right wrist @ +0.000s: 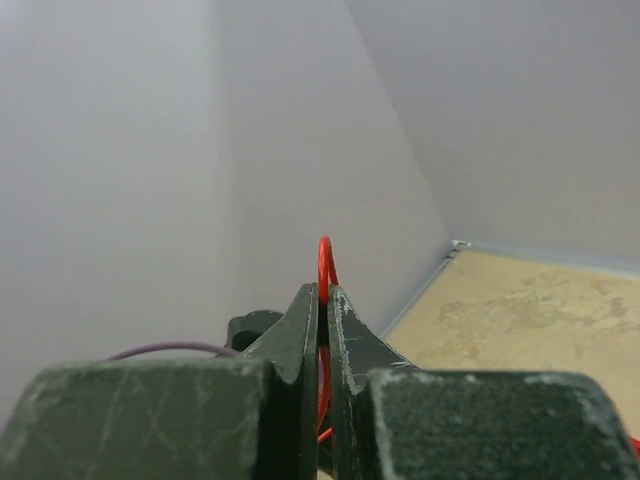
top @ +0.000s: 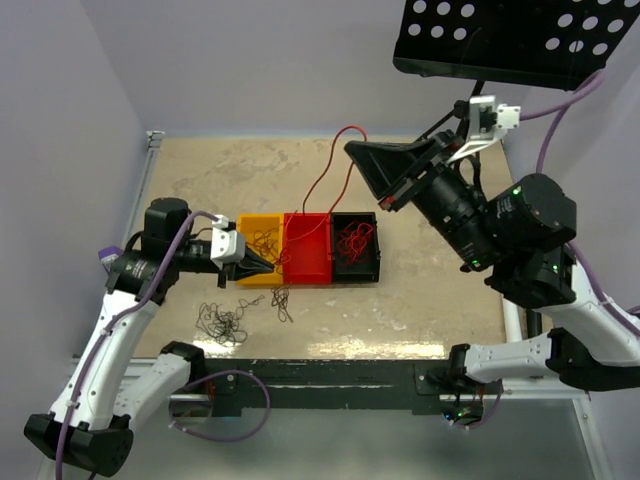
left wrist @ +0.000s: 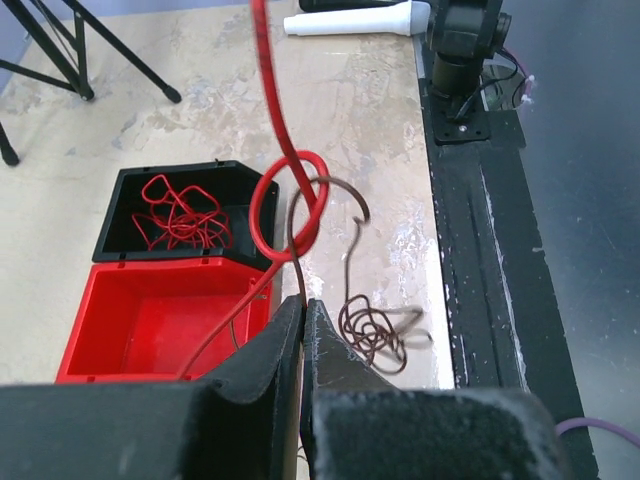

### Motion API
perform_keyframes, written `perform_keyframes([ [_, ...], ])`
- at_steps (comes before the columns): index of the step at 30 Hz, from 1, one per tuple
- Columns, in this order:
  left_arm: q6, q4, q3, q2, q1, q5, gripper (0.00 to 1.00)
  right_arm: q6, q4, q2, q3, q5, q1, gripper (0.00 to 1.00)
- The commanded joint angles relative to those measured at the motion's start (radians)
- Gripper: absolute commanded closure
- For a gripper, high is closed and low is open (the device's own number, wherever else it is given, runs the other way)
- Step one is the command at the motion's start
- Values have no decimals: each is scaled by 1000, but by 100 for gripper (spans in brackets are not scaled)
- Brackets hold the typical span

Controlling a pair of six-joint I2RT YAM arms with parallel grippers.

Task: Untangle the cables

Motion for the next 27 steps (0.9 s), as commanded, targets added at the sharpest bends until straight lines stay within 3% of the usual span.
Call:
perform_keyframes([
  [1, 75, -85, 52, -43, -3, -10, 95, -78, -37, -27, 71, 161, 2, 100],
  [13, 248, -222, -19, -76, -3, -157, 100, -142, -95, -50, 192, 311, 2, 100],
  [23, 169, -1, -137, -96, -3, -436, 100, -158, -91, -82, 279, 322, 3, 100],
  [27, 159, 13, -143, -67, -3, -487, 100, -170, -86, -91, 281, 336, 2, 100],
])
